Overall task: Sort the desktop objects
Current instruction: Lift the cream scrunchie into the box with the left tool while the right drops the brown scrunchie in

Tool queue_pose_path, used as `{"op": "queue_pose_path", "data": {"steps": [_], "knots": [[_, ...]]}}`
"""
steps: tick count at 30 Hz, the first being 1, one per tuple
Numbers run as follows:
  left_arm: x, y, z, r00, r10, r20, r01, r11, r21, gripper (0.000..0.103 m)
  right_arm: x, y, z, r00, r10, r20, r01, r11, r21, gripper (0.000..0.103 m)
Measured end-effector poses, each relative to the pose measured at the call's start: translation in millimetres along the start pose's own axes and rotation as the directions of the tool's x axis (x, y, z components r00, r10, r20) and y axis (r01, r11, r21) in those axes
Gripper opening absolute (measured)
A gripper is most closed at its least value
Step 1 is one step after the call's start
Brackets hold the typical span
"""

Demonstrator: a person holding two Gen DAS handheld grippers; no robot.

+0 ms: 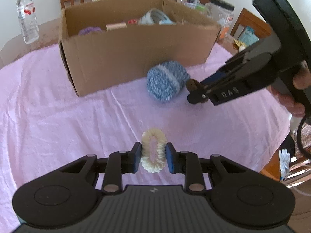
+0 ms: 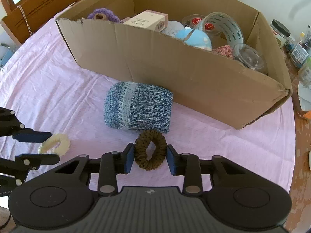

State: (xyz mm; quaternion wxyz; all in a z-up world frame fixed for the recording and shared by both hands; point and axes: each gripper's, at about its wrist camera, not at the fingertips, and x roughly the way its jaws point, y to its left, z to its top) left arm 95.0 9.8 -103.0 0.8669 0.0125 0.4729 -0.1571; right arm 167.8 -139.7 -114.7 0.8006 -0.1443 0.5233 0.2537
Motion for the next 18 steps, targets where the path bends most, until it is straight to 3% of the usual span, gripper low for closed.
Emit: {"op": "queue_pose_path", "data": {"steps": [7, 12, 18], "knots": [[-37.8, 12.1, 39.4, 0.995, 0.002, 0.096, 0.000, 1.000, -0.019, 0.026, -47.9, 3.2, 20.9, 0.994, 0.004, 0.110, -0.001, 1.000, -0.029, 0.039], [-62.2, 20.7, 80.6, 0.981, 0.007, 0.194, -0.005, 1.000, -0.009, 0.026, -83.7, -4.9, 40.4, 0.981, 0.010, 0.192, -0.007, 1.000, -0.015, 0.039], [-58.4, 28.3, 128.2, 0.965, 0.029, 0.260, -0.033, 0.999, 0.013, 0.026, -99.0, -15.8, 64.9, 0.966, -0.028, 0.256, 0.027, 1.000, 0.008, 0.039]]}}
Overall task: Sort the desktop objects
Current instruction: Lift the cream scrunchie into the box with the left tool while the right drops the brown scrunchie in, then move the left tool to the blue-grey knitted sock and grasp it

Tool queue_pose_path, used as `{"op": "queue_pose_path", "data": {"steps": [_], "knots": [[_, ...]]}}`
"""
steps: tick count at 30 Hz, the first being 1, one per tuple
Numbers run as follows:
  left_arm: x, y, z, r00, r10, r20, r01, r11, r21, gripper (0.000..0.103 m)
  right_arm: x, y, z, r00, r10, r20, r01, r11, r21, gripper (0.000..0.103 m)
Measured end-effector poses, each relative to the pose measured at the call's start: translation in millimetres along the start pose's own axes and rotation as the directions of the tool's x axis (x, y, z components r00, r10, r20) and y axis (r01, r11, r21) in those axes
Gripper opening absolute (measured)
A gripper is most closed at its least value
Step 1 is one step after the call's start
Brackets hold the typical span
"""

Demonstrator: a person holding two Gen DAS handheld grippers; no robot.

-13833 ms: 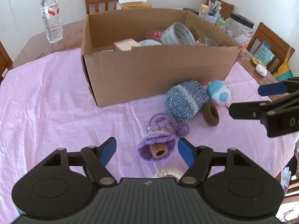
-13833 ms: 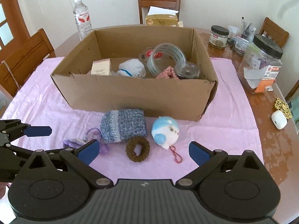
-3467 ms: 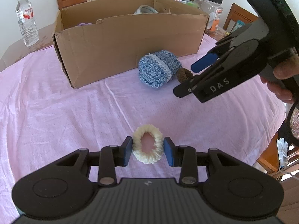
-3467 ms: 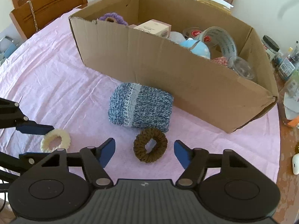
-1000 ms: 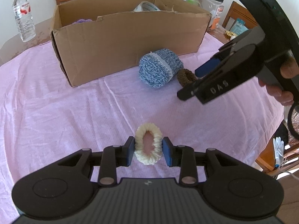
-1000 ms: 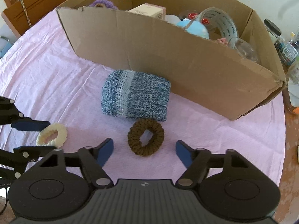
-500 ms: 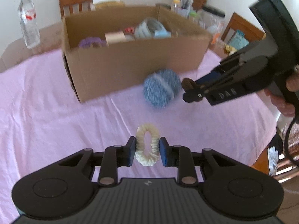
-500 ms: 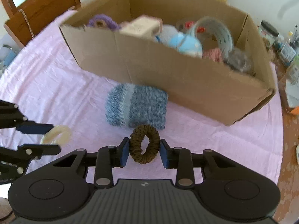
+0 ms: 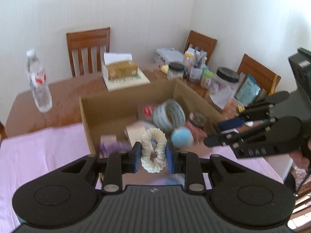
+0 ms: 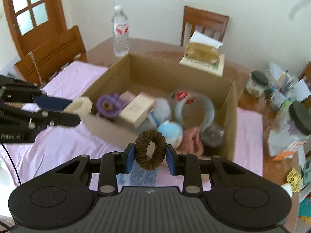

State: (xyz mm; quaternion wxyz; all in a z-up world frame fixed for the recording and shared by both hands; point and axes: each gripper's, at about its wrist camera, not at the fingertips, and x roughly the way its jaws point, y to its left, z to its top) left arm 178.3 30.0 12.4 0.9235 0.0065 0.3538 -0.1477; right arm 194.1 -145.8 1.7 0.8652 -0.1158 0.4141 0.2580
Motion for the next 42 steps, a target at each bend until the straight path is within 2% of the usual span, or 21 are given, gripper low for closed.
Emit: {"op": "queue_pose_path", "data": {"steps": [4, 6, 7, 8, 9, 10, 11, 13, 18, 24, 28, 31, 42], "knots": [[23.9, 6.6, 16.8, 1.000, 0.011, 0.018, -0.011, 1.000, -0.013, 0.026, 6.8, -10.5, 14.9, 1.000, -0.015, 0.021, 0.014, 1.000, 0.015, 0.039], [35.6, 9.8, 20.7, 1.000, 0.006, 0.012, -0.005, 1.000, -0.021, 0.031, 13.8, -14.9, 21.5, 1.000, -0.025, 0.018, 0.024, 0.999, 0.030, 0.039], [40.9, 10.8, 21.8, 1.000, 0.000, 0.010, 0.000, 1.000, -0.021, 0.042, 16.3, -15.8, 23.2, 1.000, -0.023, 0.015, 0.023, 0.999, 0.029, 0.040], [44.6, 10.7, 21.3, 1.000, 0.013, 0.002, -0.013, 1.000, -0.024, 0.066, 20.8, -16.6, 25.4, 1.000, -0.021, 0.010, 0.021, 0.999, 0.031, 0.044], [46.6, 11.8, 21.0, 0.999, 0.037, 0.003, -0.037, 0.999, -0.029, 0.077, 21.7, -18.1, 26.5, 1.000, -0.025, 0.006, 0.024, 0.999, 0.041, 0.048], [47.1, 11.4, 19.0, 0.997, 0.074, 0.017, -0.074, 0.997, -0.037, 0.087, 22.8, -19.3, 26.7, 1.000, -0.029, 0.005, 0.029, 0.998, 0.049, 0.062], [47.1, 11.7, 18.0, 0.996, 0.088, 0.024, -0.087, 0.995, -0.041, 0.087, 22.7, -19.7, 26.0, 0.999, -0.030, 0.013, 0.030, 0.998, 0.049, 0.073], [48.5, 13.7, 18.6, 0.998, 0.065, 0.005, -0.065, 0.997, -0.041, 0.088, 20.4, -20.0, 23.1, 0.999, -0.031, 0.026, 0.030, 0.999, 0.044, 0.076], [42.7, 13.4, 17.4, 0.998, 0.063, -0.011, -0.064, 0.996, -0.058, 0.088, 14.1, -21.8, 13.8, 0.999, -0.028, 0.020, 0.027, 0.998, 0.057, 0.085], [28.3, 8.0, 12.7, 1.000, 0.011, -0.029, -0.014, 0.995, -0.102, 0.089, 0.2, -18.3, 2.8, 0.999, -0.020, 0.026, 0.019, 0.997, 0.072, 0.102], [16.4, 5.5, 5.2, 0.999, -0.030, -0.032, 0.024, 0.988, -0.156, 0.092, -9.7, -10.2, -5.9, 0.999, -0.022, 0.032, 0.020, 0.999, 0.047, 0.103], [8.7, -0.2, -2.3, 0.999, -0.011, -0.033, 0.005, 0.984, -0.178, 0.092, -15.8, -3.6, -14.5, 0.999, -0.033, 0.029, 0.032, 0.999, 0.028, 0.103], [11.2, -43.8, -40.6, 0.997, 0.035, -0.066, -0.039, 0.998, -0.057, 0.092, -31.4, 4.4, -52.8, 0.996, -0.084, 0.024, 0.083, 0.996, 0.024, 0.103]]}}
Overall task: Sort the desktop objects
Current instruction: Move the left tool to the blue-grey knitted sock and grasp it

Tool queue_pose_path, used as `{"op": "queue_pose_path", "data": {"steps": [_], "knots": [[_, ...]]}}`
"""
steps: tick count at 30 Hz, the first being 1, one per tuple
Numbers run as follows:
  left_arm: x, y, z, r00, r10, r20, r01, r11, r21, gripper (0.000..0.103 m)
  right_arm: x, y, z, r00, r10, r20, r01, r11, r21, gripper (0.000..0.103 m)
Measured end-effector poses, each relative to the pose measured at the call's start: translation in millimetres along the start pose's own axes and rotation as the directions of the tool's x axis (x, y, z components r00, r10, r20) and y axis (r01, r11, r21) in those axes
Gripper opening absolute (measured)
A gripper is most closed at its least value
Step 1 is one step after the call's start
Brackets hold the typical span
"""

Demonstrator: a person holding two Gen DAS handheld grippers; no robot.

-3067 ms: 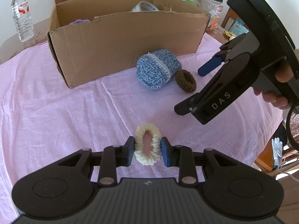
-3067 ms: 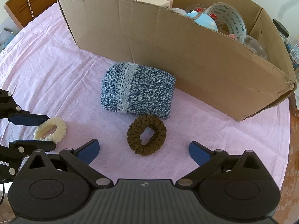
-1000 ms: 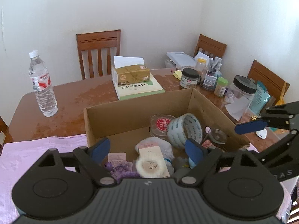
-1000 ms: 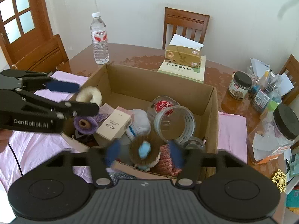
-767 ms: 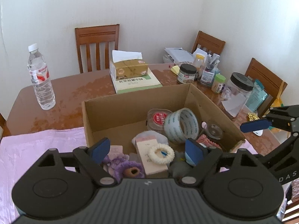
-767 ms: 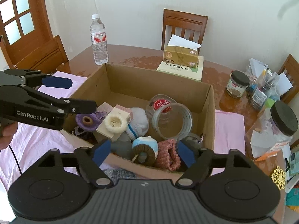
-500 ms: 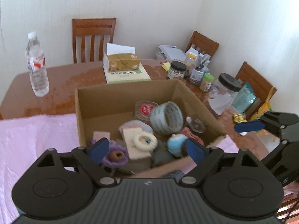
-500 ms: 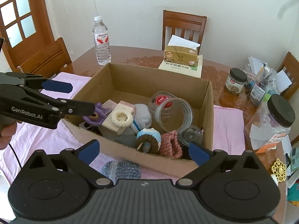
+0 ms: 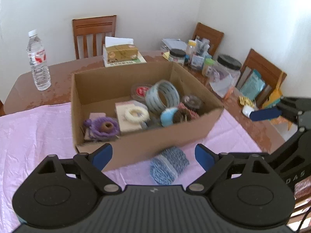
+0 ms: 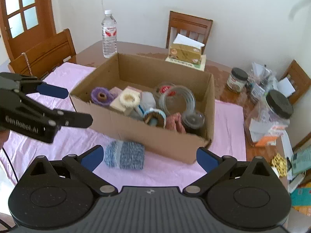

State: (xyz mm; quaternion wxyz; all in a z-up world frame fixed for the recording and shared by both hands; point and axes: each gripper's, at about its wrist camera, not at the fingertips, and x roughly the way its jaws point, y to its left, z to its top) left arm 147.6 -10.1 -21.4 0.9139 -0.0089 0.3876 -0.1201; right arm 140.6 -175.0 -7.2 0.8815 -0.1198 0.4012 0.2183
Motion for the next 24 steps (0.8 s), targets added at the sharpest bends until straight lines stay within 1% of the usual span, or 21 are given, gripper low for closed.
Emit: {"op": "queue_pose_path", "data": {"steps": [5, 10, 18, 21, 24], "knots": [[16.3, -15.8, -14.1, 1.000, 0.000, -0.030, 0.001, 0.999, 0.035, 0.092, 4.4, -5.0, -15.2, 0.999, -0.013, -0.035, 0.015, 0.999, 0.032, 0.103], [36.5, -28.5, -24.3, 0.998, 0.017, -0.053, -0.012, 0.996, 0.086, 0.092, 10.5, -11.2, -29.1, 0.997, -0.022, -0.073, 0.026, 0.998, 0.057, 0.103], [71.5, -36.7, -34.6, 0.994, 0.041, -0.099, -0.029, 0.992, 0.122, 0.092, 14.1, -26.0, -42.3, 0.994, -0.031, -0.107, 0.041, 0.995, 0.094, 0.103], [81.8, -37.7, -36.3, 0.993, 0.060, -0.105, -0.044, 0.989, 0.144, 0.091, 15.6, -31.4, -46.1, 0.992, -0.036, -0.120, 0.049, 0.993, 0.105, 0.103], [90.7, -39.5, -38.1, 0.991, 0.065, -0.116, -0.045, 0.985, 0.168, 0.090, 18.8, -36.1, -47.6, 0.991, -0.035, -0.132, 0.051, 0.992, 0.117, 0.103]]}}
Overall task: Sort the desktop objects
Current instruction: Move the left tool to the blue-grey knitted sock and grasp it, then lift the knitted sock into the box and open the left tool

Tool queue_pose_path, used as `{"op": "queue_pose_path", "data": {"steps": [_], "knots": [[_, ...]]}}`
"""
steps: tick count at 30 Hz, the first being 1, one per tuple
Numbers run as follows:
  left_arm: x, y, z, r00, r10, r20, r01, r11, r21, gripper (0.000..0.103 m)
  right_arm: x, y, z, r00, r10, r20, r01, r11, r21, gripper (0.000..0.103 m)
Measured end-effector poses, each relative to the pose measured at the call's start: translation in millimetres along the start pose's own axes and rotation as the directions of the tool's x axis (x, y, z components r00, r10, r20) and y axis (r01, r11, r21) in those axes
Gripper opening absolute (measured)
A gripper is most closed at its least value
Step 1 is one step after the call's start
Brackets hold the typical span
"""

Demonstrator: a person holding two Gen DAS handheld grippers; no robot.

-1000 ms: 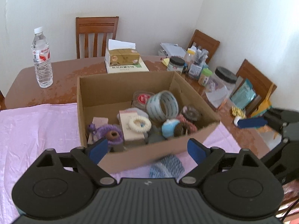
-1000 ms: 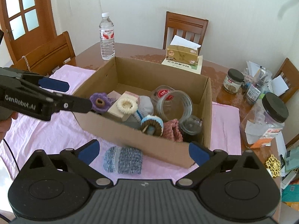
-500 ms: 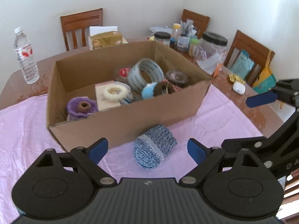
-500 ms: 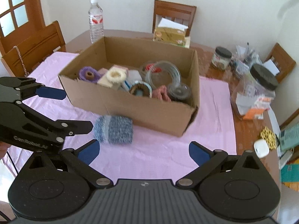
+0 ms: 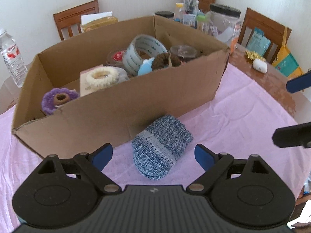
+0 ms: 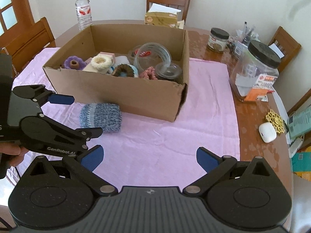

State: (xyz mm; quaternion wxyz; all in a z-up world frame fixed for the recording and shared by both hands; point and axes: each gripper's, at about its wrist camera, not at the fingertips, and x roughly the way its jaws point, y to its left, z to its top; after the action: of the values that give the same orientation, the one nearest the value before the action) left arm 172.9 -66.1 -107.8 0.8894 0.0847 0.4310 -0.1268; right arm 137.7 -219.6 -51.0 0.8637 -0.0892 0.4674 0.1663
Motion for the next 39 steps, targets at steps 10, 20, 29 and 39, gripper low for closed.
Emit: {"op": "queue_pose_path", "data": {"steps": [10, 20, 29, 39], "knots": [[18.9, -5.6, -0.1, 1.000, 0.003, -0.027, -0.001, 0.998, 0.061, 0.073, 4.1, -3.0, 0.3, 1.000, 0.007, -0.010, -0.007, 1.000, 0.009, 0.103], [19.6, -5.8, 0.8, 0.999, -0.018, -0.032, 0.021, 0.996, 0.083, 0.058, 2.2, -1.0, 2.1, 1.000, 0.008, -0.005, -0.008, 1.000, 0.002, 0.103], [7.0, 0.7, 3.6, 0.998, -0.056, -0.034, 0.058, 0.997, 0.058, 0.055, -2.1, 2.8, 2.4, 1.000, 0.004, 0.001, -0.004, 1.000, -0.012, 0.103], [-24.6, 3.4, 13.8, 0.996, -0.083, -0.024, 0.083, 0.996, 0.031, 0.055, -10.9, 11.4, 7.3, 1.000, 0.018, 0.020, -0.017, 0.999, -0.036, 0.103]]}}
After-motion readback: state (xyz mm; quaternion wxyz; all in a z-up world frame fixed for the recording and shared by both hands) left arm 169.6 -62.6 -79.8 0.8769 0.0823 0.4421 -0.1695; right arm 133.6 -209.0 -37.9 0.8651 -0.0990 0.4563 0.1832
